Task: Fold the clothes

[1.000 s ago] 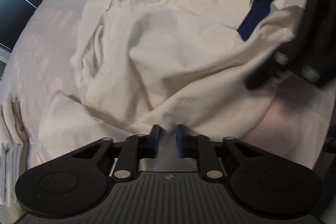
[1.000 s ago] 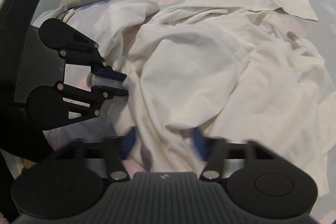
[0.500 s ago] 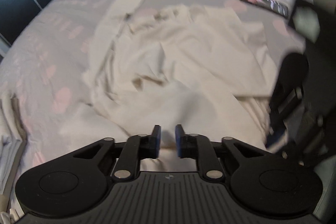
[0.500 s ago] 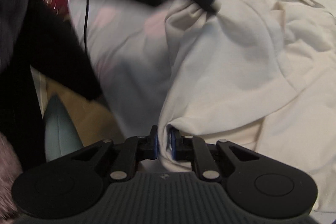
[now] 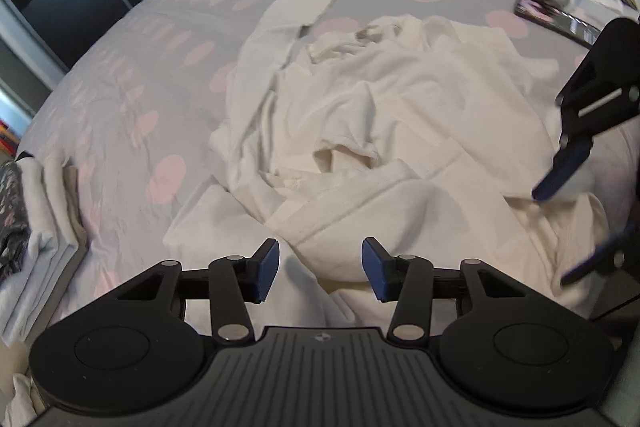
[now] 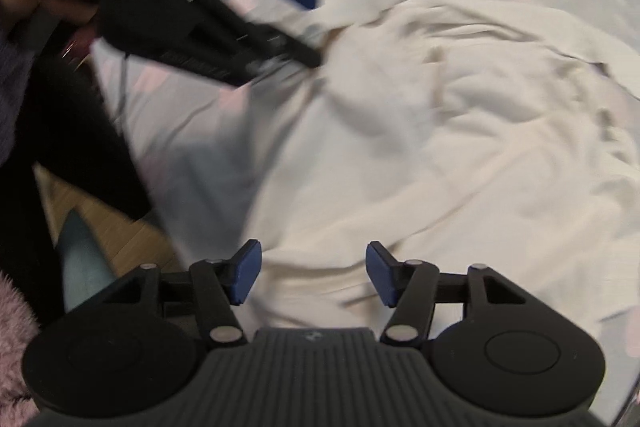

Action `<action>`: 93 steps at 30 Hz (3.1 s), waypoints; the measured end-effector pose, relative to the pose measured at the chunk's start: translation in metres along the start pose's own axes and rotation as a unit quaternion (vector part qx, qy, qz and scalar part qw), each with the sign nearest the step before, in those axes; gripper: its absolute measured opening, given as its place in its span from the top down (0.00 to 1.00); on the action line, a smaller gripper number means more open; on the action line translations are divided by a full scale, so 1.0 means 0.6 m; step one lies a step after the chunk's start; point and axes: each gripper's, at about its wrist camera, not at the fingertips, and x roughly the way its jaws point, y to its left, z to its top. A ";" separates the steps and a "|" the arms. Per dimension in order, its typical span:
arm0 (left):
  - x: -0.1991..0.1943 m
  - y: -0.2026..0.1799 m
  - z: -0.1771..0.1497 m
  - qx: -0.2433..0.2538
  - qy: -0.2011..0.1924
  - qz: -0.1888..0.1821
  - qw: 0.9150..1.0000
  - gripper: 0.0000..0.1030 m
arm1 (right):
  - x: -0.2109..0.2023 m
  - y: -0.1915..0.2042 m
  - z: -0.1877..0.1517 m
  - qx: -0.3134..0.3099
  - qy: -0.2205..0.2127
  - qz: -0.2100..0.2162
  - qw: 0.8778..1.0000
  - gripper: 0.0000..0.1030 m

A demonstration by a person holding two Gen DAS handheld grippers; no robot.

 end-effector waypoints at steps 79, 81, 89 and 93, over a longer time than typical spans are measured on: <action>-0.143 0.169 -0.100 -0.284 0.045 0.003 0.958 0.93 | -0.304 -0.226 0.034 0.171 -0.228 -0.280 0.917 0.95; -0.111 0.147 -0.114 -0.270 0.083 -0.010 0.959 0.93 | -0.259 -0.225 0.012 0.176 -0.198 -0.271 0.926 0.95; -0.026 0.074 -0.176 -0.212 0.194 -0.044 0.957 0.93 | -0.150 -0.251 -0.063 0.223 -0.063 -0.249 0.940 0.95; 0.000 0.067 -0.192 -0.212 0.217 -0.058 0.951 0.92 | -0.125 -0.262 -0.090 0.236 -0.027 -0.239 0.942 0.94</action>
